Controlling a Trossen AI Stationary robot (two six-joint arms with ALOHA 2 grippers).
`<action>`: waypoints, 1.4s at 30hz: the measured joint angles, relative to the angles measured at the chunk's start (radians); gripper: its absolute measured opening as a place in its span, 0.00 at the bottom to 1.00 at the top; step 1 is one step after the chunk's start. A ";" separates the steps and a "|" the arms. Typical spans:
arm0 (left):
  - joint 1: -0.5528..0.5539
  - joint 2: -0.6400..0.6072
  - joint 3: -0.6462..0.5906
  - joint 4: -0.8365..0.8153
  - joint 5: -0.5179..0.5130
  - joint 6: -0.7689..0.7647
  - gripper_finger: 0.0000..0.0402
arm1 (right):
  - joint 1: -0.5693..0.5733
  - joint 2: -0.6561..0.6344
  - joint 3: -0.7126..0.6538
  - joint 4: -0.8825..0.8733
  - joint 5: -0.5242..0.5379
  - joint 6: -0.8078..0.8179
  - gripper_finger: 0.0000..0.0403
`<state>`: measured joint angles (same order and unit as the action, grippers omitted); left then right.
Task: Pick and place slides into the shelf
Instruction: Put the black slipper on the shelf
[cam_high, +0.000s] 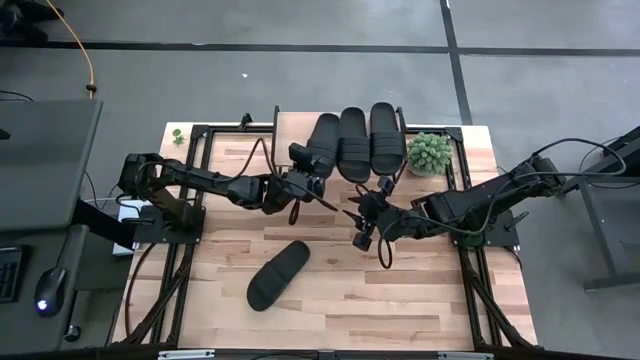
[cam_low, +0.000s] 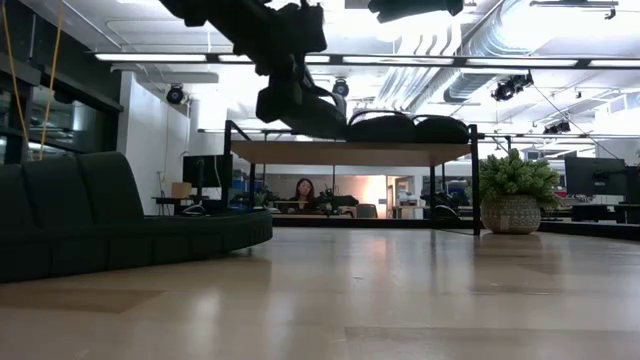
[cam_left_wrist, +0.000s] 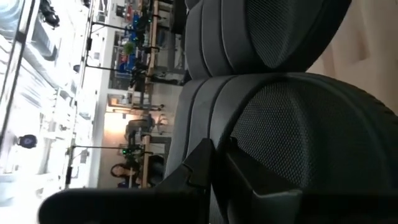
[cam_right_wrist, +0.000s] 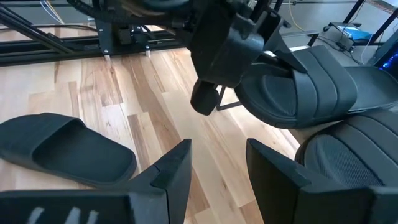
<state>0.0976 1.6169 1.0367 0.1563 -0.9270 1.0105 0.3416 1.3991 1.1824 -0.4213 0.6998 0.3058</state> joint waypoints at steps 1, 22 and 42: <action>0.000 0.000 0.000 -0.004 0.001 -0.012 0.04 | 0.000 0.000 0.000 0.000 0.000 0.000 0.35; 0.001 0.077 0.002 0.057 -0.022 0.007 0.04 | 0.000 0.000 0.000 0.005 -0.002 0.000 0.35; 0.054 0.077 0.013 0.086 -0.003 0.032 0.04 | 0.000 0.000 0.000 0.007 -0.004 0.007 0.35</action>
<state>0.1518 1.6939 1.0500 0.2421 -0.9301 1.0429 0.3412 1.3994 1.1824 -0.4141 0.6956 0.3129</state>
